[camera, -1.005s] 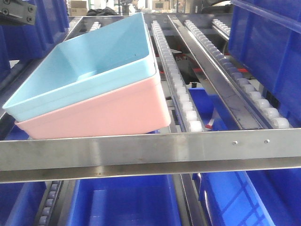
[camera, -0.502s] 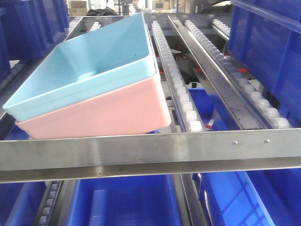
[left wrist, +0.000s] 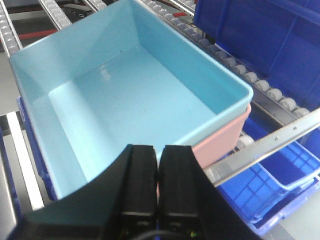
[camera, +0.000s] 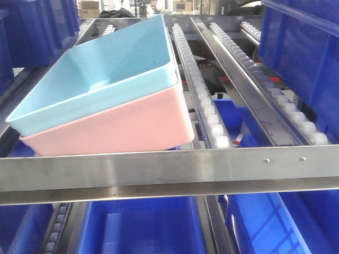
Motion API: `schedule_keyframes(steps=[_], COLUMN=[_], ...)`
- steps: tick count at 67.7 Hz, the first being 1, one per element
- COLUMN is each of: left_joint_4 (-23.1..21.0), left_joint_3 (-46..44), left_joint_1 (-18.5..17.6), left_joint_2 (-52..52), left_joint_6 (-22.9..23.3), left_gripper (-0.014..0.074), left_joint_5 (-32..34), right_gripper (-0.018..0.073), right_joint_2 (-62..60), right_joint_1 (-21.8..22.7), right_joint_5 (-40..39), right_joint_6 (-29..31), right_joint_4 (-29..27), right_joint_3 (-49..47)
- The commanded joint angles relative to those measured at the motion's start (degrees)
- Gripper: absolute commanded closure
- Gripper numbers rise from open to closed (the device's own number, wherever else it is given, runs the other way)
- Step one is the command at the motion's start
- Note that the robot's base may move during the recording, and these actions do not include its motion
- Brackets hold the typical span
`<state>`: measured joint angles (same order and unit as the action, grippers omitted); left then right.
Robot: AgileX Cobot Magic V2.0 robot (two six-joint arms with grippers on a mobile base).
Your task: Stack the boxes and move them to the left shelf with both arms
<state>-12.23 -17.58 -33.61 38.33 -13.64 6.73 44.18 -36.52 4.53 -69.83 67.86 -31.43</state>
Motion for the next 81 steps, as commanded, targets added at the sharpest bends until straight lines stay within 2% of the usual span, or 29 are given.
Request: schedule_keyframes(steps=[1, 12, 22, 36, 44, 46, 51, 55, 57, 60, 81], left_joint_4=[-0.7, -0.7, 0.5, 1.5, 2.5, 3.9, 9.7, 12.2, 12.2, 11.9, 11.8], left_joint_3=[1.8, 8.6, 12.0, 13.0, 13.9, 14.5, 17.0, 20.4, 21.3, 20.8, 21.1], left_joint_1=[0.8, 4.3, 12.7, 26.2, 31.4, 32.0, 33.0, 33.0, 33.0, 32.8, 32.8], left_joint_2=[-4.7, -13.3, -20.4, -30.7, -36.1, -37.3, -40.0, -39.7, -39.7, -39.8, -39.8], left_joint_6=[-0.2, -0.2, -0.2, -0.1, 1.3, 2.3, 9.8, 14.2, 14.4, 14.4, 14.4], left_gripper=[0.06, 0.06, 0.06, 0.06, 0.06, 0.06, 0.06, 0.06, 0.06, 0.06, 0.06], left_joint_5=[3.9, 3.7, 2.0, -5.8, -8.1, -8.1, -7.1, -2.1, 0.5, -2.3, -2.1], right_gripper=[0.0524, 0.0524, 0.0524, 0.0524, 0.0524, 0.0524, 0.0524, 0.0524, 0.0524, 0.0524, 0.0524], right_joint_2=[-0.4, -0.4, -0.4, -0.4, -0.4, -0.4, -0.4, -0.4, -0.4, -0.4, -0.4], right_joint_1=[-0.1, -0.1, -0.1, -0.1, -0.1, -0.1, -0.1, -0.1, -0.1, -0.1, -0.1], right_joint_5=[-1.3, -1.3, -1.3, -1.3, -1.3, -1.3, -1.3, -1.3, -1.3, -1.2, -1.2], right_joint_6=[0.6, 0.6, 0.6, 0.6, 0.6, 0.6, 0.6, 0.6, 0.6, 0.6, 0.6], right_joint_4=[1.4, 1.4, 1.4, 1.4, 1.4, 1.4, 1.4, 1.4, 1.4, 1.4, 1.4], right_joint_3=[-1.6, -1.6, -1.6, -1.6, -1.6, -1.6, -1.6, -1.6, -1.6, -1.6, -1.6])
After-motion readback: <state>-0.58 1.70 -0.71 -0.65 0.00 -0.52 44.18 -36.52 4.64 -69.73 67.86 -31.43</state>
